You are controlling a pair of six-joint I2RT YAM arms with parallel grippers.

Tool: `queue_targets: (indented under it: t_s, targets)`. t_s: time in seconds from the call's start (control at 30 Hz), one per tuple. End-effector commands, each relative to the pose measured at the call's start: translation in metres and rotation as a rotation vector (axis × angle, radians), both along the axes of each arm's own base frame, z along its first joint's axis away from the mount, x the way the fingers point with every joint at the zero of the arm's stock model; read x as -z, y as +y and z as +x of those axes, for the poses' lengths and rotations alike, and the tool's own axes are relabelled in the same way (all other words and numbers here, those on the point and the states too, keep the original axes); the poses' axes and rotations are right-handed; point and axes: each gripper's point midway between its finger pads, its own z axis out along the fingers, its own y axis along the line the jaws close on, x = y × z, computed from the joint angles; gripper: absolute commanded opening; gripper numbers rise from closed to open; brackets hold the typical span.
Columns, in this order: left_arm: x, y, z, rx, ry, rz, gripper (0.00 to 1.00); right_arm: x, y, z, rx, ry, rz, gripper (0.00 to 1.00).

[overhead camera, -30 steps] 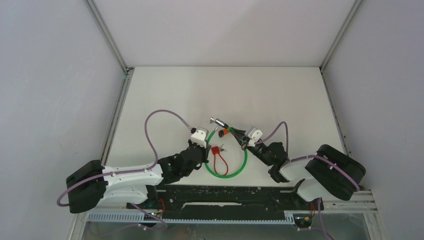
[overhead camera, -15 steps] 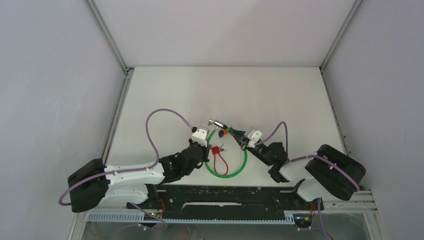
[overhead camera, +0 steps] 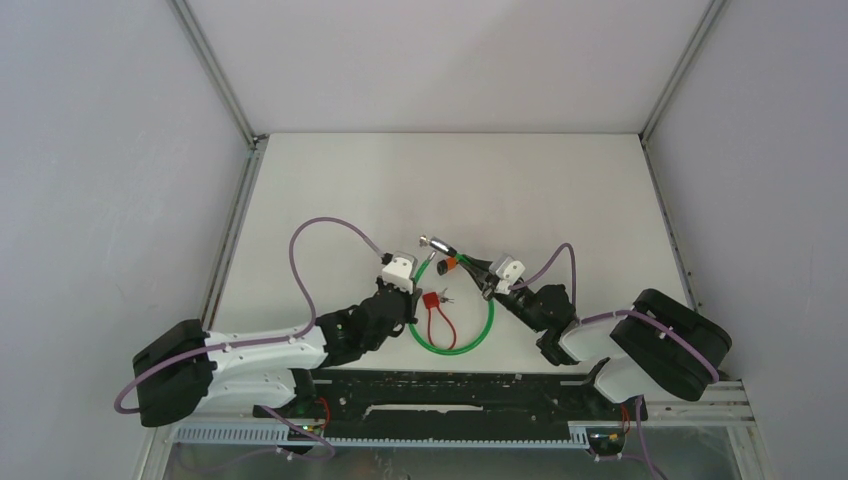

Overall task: Lock with the key
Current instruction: Lock the lock.

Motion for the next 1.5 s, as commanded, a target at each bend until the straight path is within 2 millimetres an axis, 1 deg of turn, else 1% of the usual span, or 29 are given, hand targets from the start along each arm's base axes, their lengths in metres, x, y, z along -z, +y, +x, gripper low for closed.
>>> queue_targets:
  t_s: [0.0, 0.3, 0.47, 0.7, 1.0, 1.23, 1.47]
  targets:
    - [-0.044, -0.023, 0.007, 0.028, -0.055, -0.120, 0.00, -0.030, 0.004, -0.002, -0.011, -0.068, 0.081, 0.00]
    - [-0.038, -0.033, 0.004, 0.066, -0.027, -0.115, 0.00, -0.029, 0.006, -0.001, -0.015, -0.067, 0.076, 0.00]
    - [-0.039, -0.031, 0.003, 0.062, -0.027, -0.118, 0.00, -0.028, 0.005, 0.000, -0.009, -0.066, 0.074, 0.00]
    - [-0.044, -0.022, 0.003, 0.041, -0.043, -0.129, 0.00, -0.027, 0.004, 0.001, 0.006, -0.063, 0.073, 0.00]
    - [-0.045, -0.022, 0.003, 0.042, -0.044, -0.127, 0.00, -0.027, 0.005, 0.000, 0.000, -0.066, 0.071, 0.00]
    - [-0.052, -0.023, 0.009, 0.028, -0.072, -0.117, 0.00, -0.026, 0.011, -0.006, -0.050, -0.080, 0.056, 0.00]
    - [-0.063, -0.024, 0.022, 0.007, -0.097, -0.109, 0.00, -0.025, 0.018, -0.015, -0.101, -0.104, 0.031, 0.00]
